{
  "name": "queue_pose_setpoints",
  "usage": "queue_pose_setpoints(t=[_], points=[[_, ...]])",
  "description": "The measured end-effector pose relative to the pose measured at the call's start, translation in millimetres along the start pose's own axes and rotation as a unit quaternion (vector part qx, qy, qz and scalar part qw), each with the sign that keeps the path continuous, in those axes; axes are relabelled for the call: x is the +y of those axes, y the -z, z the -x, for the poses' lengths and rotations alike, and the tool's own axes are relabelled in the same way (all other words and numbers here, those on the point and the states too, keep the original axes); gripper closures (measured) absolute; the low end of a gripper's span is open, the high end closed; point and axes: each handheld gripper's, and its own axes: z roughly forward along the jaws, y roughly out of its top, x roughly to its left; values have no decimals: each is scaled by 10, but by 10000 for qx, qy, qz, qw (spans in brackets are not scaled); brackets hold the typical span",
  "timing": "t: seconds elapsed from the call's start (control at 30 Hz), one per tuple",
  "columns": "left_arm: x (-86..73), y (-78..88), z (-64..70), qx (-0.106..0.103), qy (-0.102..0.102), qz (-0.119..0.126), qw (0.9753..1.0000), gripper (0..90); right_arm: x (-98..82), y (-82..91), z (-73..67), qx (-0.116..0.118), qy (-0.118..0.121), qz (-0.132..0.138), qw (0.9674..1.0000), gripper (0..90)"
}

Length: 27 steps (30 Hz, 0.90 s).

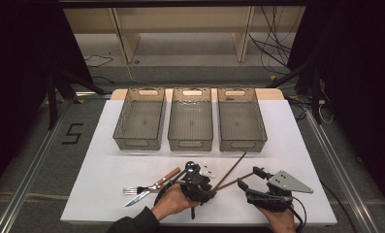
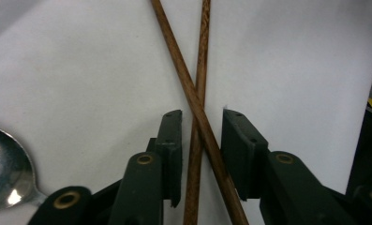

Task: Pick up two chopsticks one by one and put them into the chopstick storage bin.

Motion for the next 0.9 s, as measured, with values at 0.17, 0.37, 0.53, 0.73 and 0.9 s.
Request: queue_pose_setpoints(t=[0.17,0.37,0.53,0.73,0.9], points=[[-2,0,-16,10,17,-1,10000,774,0,-3,-3,-5,8,-3,10000,299],[-6,0,-74,-141,230,9,9996,822,-1,-4,-2,-5,9,-2,10000,299],[-2,-4,-101,-279,353,8,9990,827,-1,-6,0,-5,11,-4,10000,299],[15,32,-142,-348,441,35,9984,831,-3,-10,-1,-2,28,-7,10000,300],[24,54,-194,-506,582,47,9970,832,-5,-13,0,7,23,-26,10000,300]])
